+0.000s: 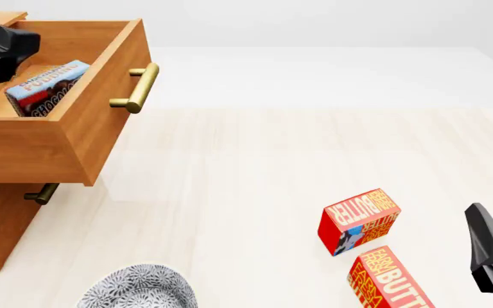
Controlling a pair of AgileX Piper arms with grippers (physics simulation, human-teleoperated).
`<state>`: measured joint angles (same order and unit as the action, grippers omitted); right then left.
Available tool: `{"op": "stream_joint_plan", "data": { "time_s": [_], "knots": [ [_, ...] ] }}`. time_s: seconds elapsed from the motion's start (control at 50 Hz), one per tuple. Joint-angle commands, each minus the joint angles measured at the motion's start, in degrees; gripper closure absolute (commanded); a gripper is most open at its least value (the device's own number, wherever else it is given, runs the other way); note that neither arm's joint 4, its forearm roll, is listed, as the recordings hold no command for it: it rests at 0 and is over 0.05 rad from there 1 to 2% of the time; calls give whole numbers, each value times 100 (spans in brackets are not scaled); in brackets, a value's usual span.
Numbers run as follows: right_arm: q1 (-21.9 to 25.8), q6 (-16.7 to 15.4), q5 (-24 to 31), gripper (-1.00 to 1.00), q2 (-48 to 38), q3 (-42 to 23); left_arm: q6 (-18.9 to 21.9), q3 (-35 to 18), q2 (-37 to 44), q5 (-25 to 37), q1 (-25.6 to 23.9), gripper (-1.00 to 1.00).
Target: Put the chocolate pudding in the top drawer of the cabinet and close it.
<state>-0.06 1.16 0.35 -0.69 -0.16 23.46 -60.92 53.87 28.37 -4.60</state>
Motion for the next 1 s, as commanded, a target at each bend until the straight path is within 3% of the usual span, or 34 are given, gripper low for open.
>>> {"op": "stream_joint_plan", "data": {
  "time_s": [0.02, 0.2, 0.46, 0.76, 1.0],
  "knots": [
    [0, 1, 0, -100, -2, 0, -64, -258, -225, 267, -111, -100],
    [-1, 1, 0, -100, 0, 0, -345, -491, -318, 501, -316, -100],
    [1, 1, 0, -100, -1, 0, -240, -776, -715, 866, -725, -100],
    [2, 0, 0, -100, 0, 0, -158, -776, -909, 1190, -1228, -100],
    [1, 0, 0, -100, 0, 0, -91, -462, -872, 1016, -1549, -100]
  ]
}}
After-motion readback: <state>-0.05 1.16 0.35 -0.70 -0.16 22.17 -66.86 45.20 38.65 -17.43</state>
